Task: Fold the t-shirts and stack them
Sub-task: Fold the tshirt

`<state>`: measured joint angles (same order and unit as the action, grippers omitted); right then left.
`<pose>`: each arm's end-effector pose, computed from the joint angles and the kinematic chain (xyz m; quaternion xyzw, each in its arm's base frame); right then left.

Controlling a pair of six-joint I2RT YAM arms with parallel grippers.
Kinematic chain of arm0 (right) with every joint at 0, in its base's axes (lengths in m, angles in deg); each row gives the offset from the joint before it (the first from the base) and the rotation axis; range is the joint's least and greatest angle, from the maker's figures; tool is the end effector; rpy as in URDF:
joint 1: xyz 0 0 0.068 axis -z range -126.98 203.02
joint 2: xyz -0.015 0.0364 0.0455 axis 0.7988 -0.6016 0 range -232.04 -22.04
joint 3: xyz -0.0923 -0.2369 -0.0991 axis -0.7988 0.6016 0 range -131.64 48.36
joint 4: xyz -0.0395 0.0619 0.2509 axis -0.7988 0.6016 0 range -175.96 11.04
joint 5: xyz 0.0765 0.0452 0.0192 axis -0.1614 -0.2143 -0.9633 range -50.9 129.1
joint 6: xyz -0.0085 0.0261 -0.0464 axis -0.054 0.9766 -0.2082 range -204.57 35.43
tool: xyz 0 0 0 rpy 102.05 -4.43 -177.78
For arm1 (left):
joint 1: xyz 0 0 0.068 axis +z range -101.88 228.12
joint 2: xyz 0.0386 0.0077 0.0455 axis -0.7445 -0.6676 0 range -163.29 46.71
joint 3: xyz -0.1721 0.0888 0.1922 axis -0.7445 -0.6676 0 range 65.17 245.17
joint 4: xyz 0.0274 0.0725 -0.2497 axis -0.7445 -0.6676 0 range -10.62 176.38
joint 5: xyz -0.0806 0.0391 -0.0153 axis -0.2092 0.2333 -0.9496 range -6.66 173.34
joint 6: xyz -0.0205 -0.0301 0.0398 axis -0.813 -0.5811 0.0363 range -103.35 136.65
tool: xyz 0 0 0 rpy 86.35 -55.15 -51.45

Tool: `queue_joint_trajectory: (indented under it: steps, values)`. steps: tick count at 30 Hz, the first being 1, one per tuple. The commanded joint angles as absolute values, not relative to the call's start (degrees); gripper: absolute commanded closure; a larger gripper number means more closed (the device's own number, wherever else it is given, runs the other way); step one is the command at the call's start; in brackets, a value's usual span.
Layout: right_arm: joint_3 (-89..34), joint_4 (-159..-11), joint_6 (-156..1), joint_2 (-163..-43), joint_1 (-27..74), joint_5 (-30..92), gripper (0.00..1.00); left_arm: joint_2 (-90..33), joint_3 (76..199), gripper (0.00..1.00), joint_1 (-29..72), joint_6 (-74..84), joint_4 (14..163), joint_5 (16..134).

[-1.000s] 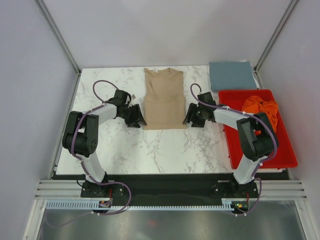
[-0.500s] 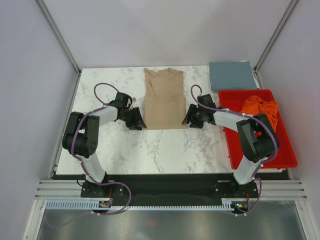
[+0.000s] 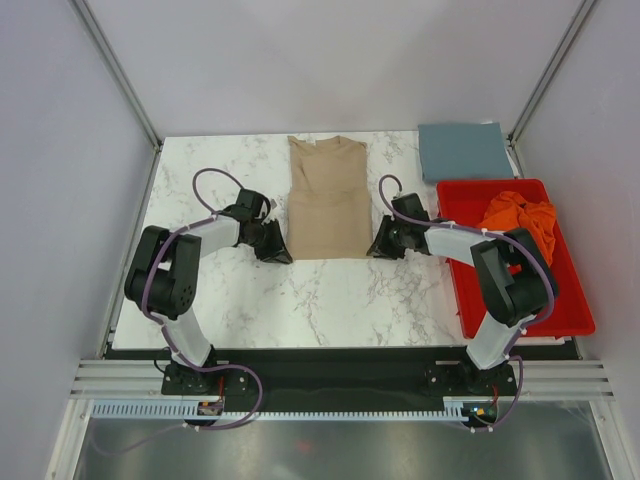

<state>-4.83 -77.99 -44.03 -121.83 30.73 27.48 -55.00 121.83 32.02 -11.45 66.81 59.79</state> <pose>0.3119 0.1356 0.1483 0.1199 0.9406 0.2401 0.2081 0.3178 -0.1065 0.1446 -0.0553 0.9545 -0.2653 0.1243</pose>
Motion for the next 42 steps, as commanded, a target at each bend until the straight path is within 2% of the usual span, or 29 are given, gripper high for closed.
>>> queue_joint_trajectory:
  steps: [1, 2, 3, 5, 9, 13, 18, 23, 24, 31, 35, 42]
  values:
    - [-2.8, -76.2, -43.9, -121.3, 30.3, 29.2, 0.76, -54.0, 121.2, 0.85, 31.9, -12.7, 67.5, 62.1]
    - [-2.7, -76.2, -44.4, -121.2, 30.3, 29.2, 0.82, -53.8, 121.2, 0.88, 31.9, -12.7, 67.4, 62.1]
    - [-2.7, -76.3, -44.7, -120.8, 30.3, 29.1, 0.94, -53.2, 121.1, 0.98, 31.9, -12.7, 67.5, 62.2]
    - [-2.4, -76.0, -45.5, -119.6, 30.3, 28.6, 1.00, -52.1, 120.2, 0.98, 31.8, -13.1, 67.4, 61.5]
    - [-0.7, -74.0, -47.3, -116.3, 30.3, 28.7, 1.00, -45.4, 116.2, 0.98, 30.4, -15.1, 67.4, 60.4]
    - [6.9, -72.6, -48.0, -110.6, 30.0, 28.4, 1.00, -39.2, 108.6, 0.98, 28.0, -16.9, 67.4, 60.1]
    - [17.1, -69.8, -46.5, -99.7, 28.8, 27.8, 1.00, -26.8, 99.2, 0.98, 19.2, -18.3, 67.1, 59.3]
    - [24.4, -67.7, -41.0, -86.9, 24.6, 28.7, 1.00, -16.1, 90.4, 0.98, 16.8, -18.3, 66.1, 59.3]
    - [26.2, -66.7, -40.1, -85.3, 24.1, 29.1, 1.00, -15.0, 89.3, 0.80, 15.1, -28.1, 63.7, 62.6]
    - [28.8, -61.5, -37.4, -74.6, 21.6, 30.8, 1.00, -9.2, 88.7, 0.55, 10.8, -35.4, 63.6, 68.6]
    - [28.3, -60.2, -37.9, -73.9, 21.5, 31.4, 1.00, -5.9, 86.5, 0.49, 10.6, -39.1, 68.1, 68.9]
    - [27.9, -60.8, -38.2, -74.6, 21.6, 31.6, 1.00, -11.8, 86.1, 0.48, 10.6, -40.5, 73.5, 67.4]
